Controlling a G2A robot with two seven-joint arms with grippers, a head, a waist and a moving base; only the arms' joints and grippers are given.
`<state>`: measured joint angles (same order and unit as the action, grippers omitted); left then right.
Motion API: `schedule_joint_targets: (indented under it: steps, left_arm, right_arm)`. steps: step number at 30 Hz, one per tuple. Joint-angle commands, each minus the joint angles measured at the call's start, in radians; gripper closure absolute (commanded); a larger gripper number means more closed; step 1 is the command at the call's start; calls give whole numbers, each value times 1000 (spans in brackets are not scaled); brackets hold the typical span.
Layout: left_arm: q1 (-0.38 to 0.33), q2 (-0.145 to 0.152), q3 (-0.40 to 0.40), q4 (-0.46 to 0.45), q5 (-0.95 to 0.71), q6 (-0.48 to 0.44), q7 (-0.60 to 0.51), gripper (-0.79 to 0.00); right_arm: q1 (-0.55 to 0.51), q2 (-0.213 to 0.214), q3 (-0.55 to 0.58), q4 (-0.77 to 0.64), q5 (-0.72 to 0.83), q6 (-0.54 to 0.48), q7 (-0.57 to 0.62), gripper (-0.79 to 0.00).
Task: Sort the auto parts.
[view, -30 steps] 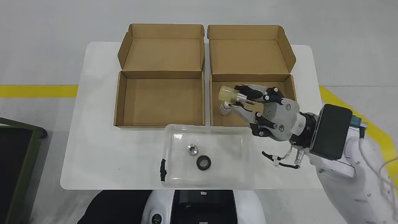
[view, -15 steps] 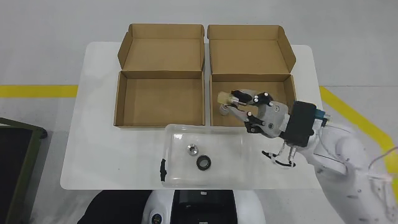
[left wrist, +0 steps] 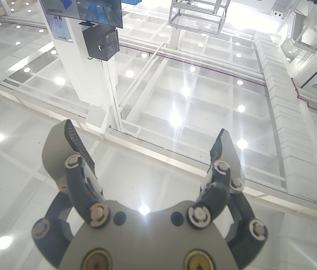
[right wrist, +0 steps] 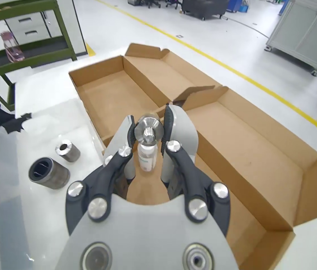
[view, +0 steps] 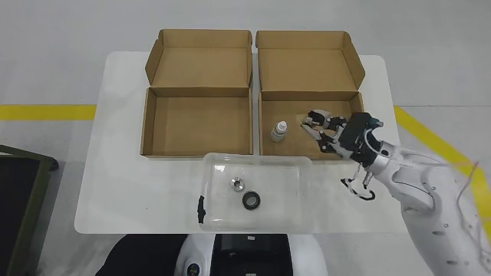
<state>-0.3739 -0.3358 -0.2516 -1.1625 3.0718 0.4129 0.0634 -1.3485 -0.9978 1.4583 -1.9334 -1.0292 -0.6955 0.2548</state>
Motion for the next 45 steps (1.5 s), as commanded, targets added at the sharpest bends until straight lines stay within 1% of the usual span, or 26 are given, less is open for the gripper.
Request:
schedule_joint_targets:
  steps: [1,8,15,24,27,36,37,39,40,45]
  left_arm:
    - [0,0,0,0,0,0,0,-785]
    - [0,0,0,0,0,0,0,-785]
    - [0,0,0,0,0,0,0,-785]
    - [0,0,0,0,0,0,0,-785]
    - [0,0,0,0,0,0,0,-785]
    - [0,0,0,0,0,0,0,-785]
    - [0,0,0,0,0,0,0,-785]
    - [0,0,0,0,0,0,0,-785]
    - [0,0,0,0,0,0,0,-785]
    - [0,0,0,0,0,0,0,-785]
  right_arm:
    - [1,2,7,7,-13,6,36,0]
    - [15,8,-1,46,-46,4,155,0]
    - [87,4,-82,121,-46,-9,246,0]
    - [193,-4,-173,190,-97,15,363,0]
    - [228,-9,-210,225,-115,14,386,0]
    - [296,-24,-298,326,-104,4,387,0]
    - [301,-25,-302,331,-105,9,391,-25]
    - [312,-27,-310,342,-107,13,396,-123]
    - [318,-28,-314,347,-110,13,400,-148]
    - [343,-32,-340,361,-115,12,414,-175]
